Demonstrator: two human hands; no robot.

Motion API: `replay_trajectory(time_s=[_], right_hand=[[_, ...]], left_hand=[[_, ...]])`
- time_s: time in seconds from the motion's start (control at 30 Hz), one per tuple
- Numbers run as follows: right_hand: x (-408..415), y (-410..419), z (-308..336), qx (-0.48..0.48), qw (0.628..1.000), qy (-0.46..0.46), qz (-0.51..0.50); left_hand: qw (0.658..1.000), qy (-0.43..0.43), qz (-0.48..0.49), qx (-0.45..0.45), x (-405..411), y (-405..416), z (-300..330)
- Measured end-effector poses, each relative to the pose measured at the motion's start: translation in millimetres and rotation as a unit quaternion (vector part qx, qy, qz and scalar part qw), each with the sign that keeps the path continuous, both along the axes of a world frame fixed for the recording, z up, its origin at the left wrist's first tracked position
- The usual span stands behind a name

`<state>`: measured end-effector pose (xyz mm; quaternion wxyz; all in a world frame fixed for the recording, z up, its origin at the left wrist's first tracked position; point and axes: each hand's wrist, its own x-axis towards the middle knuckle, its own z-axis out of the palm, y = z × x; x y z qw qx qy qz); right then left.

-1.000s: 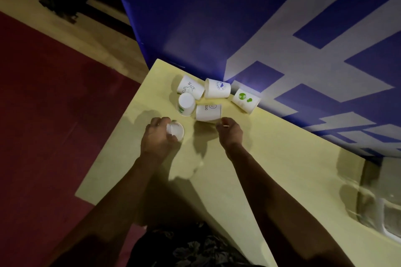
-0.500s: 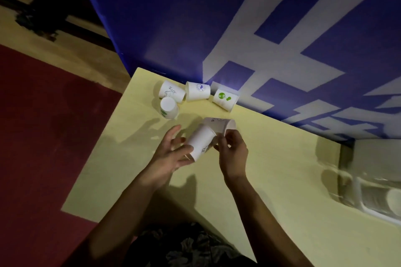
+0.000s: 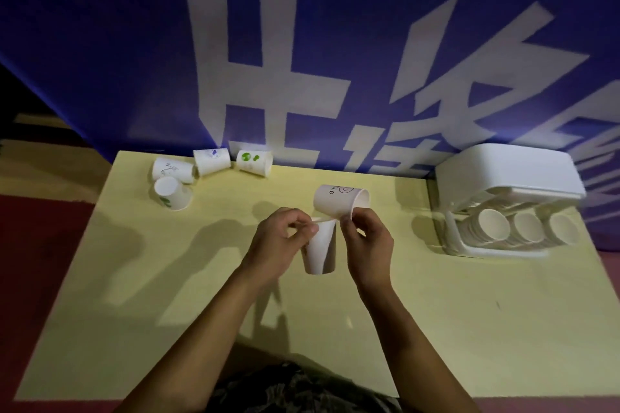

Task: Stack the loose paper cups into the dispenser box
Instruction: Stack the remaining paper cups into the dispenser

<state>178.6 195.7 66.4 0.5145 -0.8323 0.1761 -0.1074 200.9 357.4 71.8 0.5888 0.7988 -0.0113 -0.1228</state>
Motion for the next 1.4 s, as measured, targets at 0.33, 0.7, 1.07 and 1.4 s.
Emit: replay_trajectory(time_s=[0.33, 0.7, 1.07, 1.4], right_hand=[[-41, -204, 15, -0.168, 0.982, -0.081, 0.006], [-58, -394, 13, -0.275, 0.961, -0.04, -0.013], [-29, -448, -26, -0.331, 0.935, 0.075, 0.103], [-12, -457, -58, -0.353, 0.908, 0.131, 0.185]], left_hand=[[0.961, -0.202, 0.001, 0.186, -16, -167, 19], [0.952, -0.23, -0.061, 0.194, -36, -369, 31], [0.892, -0.132, -0.191, 0.388, -6, -446, -5], [0.871, -0.086, -0.218, 0.431, 4, -462, -46]])
